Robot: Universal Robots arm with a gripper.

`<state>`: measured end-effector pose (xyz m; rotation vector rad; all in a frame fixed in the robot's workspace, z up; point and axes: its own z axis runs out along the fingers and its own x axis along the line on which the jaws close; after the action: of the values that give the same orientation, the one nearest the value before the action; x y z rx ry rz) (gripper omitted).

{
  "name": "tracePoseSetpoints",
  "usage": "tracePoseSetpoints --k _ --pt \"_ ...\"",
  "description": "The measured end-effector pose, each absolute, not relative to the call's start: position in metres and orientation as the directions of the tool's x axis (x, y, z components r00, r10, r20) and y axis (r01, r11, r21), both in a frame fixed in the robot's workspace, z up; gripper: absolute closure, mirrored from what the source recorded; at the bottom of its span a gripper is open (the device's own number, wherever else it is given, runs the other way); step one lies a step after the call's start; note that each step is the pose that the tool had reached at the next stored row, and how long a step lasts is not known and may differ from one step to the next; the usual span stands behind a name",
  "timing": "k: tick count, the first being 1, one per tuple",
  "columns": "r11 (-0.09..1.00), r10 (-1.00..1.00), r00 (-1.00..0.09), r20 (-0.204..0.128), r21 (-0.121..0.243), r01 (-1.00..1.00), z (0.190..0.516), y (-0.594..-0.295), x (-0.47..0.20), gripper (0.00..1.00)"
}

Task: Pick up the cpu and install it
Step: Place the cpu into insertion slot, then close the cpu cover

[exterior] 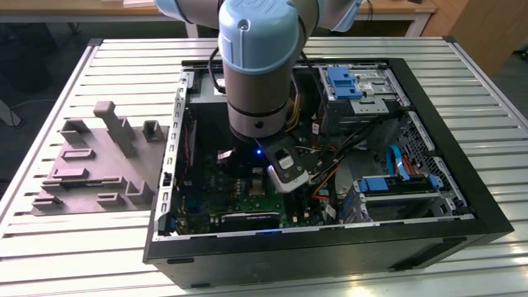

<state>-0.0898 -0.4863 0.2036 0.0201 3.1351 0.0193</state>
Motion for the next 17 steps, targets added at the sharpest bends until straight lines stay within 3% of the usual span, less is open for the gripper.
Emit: tracePoseSetpoints --k 6,17 --pt "1.0 0.013 -1.0 -0.006 0.012 0.013 0.2042 -0.4863 -0.0898 0.88" --pt "1.0 0.013 -1.0 -0.006 0.012 0.013 0.2041 -0.4863 -0.0898 0.89"
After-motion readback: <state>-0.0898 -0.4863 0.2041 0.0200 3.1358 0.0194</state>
